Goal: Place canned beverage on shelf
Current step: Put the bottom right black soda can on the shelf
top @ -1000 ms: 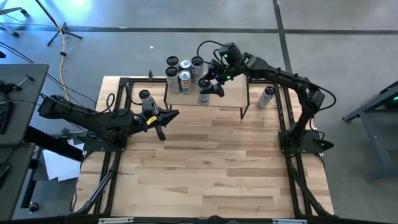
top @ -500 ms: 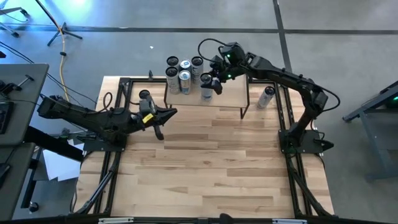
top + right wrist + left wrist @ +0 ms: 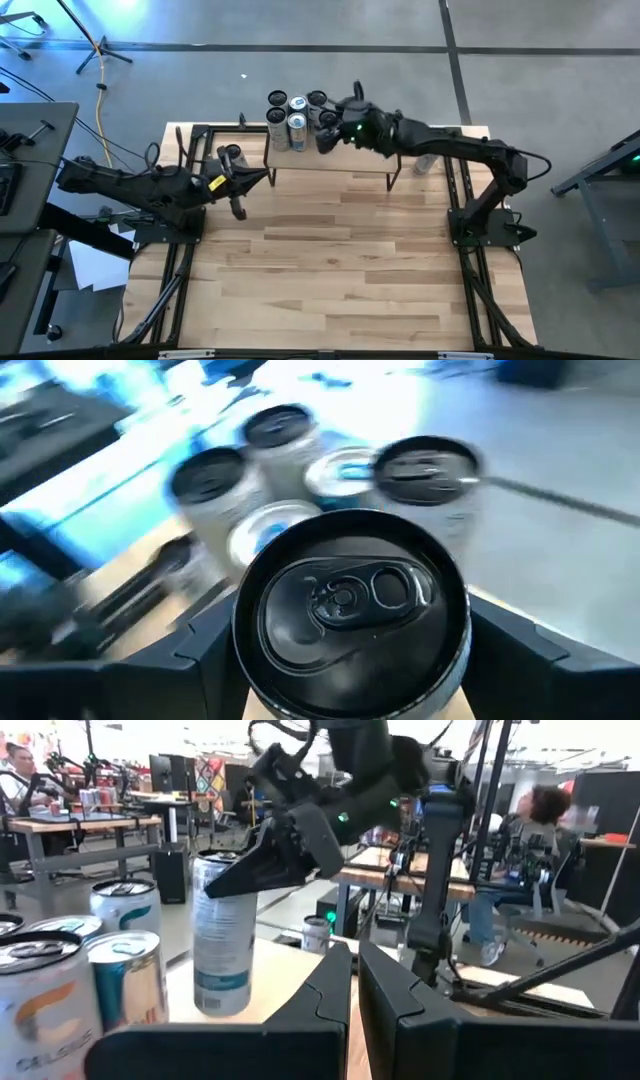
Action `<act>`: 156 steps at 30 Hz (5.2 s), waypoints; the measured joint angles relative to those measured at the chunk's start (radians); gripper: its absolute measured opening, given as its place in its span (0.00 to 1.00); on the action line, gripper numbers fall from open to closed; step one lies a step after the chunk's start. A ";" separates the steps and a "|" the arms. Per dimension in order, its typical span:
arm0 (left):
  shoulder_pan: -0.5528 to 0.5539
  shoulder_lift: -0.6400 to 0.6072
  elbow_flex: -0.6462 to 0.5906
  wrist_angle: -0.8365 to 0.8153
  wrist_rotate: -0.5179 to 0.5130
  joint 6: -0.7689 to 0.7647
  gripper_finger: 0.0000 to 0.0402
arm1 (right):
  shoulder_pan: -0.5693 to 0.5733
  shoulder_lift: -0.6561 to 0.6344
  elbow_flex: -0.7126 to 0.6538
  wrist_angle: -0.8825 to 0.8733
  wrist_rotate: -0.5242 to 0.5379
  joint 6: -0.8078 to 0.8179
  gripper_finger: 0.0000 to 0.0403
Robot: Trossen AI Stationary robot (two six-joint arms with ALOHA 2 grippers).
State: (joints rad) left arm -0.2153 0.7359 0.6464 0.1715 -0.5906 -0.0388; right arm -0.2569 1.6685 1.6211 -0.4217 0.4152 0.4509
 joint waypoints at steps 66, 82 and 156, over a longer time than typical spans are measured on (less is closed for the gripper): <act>-0.002 -0.030 0.000 -0.098 0.030 -0.027 0.00 | 0.014 0.106 0.002 0.045 0.171 0.022 0.75; -0.001 -0.030 0.000 -0.099 0.029 -0.027 0.00 | 0.019 0.030 0.001 -0.016 0.171 0.022 0.93; 0.368 -0.289 0.000 -0.182 0.503 -0.027 0.00 | -0.077 -0.227 -0.666 0.604 0.034 -0.041 0.01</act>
State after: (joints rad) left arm 0.1524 0.4473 0.6464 -0.0101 -0.0875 -0.0661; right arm -0.3341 1.4418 0.9554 0.1823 0.4492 0.4099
